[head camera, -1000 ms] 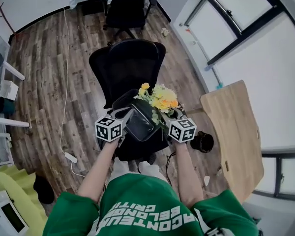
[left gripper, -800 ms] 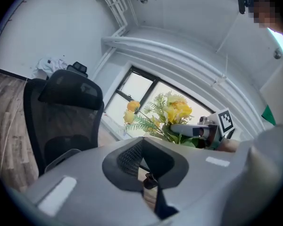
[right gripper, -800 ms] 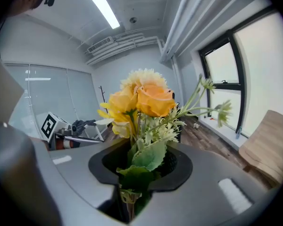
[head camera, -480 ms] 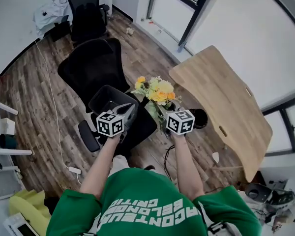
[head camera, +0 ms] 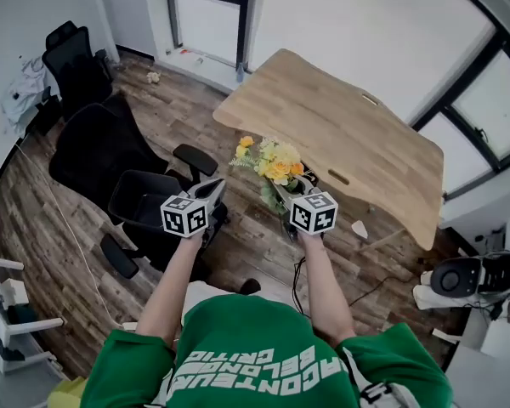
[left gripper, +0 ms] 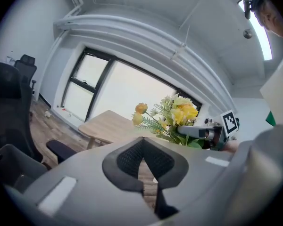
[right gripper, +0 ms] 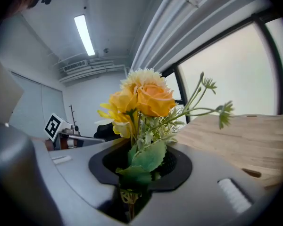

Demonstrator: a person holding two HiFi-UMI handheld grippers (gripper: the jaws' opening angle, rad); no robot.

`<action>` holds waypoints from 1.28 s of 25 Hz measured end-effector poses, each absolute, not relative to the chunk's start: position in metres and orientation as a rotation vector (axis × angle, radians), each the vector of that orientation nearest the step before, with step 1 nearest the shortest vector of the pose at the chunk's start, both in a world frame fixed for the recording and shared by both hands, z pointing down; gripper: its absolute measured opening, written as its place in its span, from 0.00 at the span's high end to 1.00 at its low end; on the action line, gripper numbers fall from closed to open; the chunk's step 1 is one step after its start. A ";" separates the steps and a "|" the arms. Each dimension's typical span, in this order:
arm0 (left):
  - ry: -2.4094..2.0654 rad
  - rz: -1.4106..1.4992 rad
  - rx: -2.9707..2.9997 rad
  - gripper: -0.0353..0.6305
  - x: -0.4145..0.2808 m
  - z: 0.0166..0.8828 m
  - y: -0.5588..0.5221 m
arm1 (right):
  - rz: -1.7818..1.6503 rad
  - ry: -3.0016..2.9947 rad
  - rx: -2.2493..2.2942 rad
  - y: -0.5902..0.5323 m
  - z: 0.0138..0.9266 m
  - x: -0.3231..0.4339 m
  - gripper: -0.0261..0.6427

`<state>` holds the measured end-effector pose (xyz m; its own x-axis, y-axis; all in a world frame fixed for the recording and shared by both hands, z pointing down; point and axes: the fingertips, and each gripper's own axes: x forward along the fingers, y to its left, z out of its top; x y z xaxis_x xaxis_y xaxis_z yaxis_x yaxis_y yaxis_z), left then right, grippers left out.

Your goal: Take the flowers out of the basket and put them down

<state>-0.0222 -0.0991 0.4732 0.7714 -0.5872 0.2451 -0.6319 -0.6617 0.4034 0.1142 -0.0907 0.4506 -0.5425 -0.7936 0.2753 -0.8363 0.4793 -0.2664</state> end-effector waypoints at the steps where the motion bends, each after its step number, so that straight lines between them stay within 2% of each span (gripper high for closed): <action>1: -0.878 0.140 2.513 0.93 -0.001 0.472 -0.094 | 0.570 -2.583 1.490 -0.081 0.450 0.136 0.79; 17: -0.194 0.358 2.697 0.93 0.281 0.468 -0.009 | 0.694 -2.107 2.256 0.100 0.466 0.413 0.79; 24: -0.006 0.419 2.709 0.93 0.344 0.482 0.013 | 0.749 -1.885 2.479 0.169 0.486 0.482 0.78; 32: 0.088 0.463 2.693 0.93 0.408 0.501 -0.024 | 0.763 -1.758 2.555 0.154 0.498 0.544 0.78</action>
<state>0.4083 -0.0237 0.5014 0.9431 0.1277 0.3071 -0.0065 -0.9161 0.4010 0.5445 0.1540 0.4983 0.2804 -0.8926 0.3530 -0.8676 -0.3930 -0.3046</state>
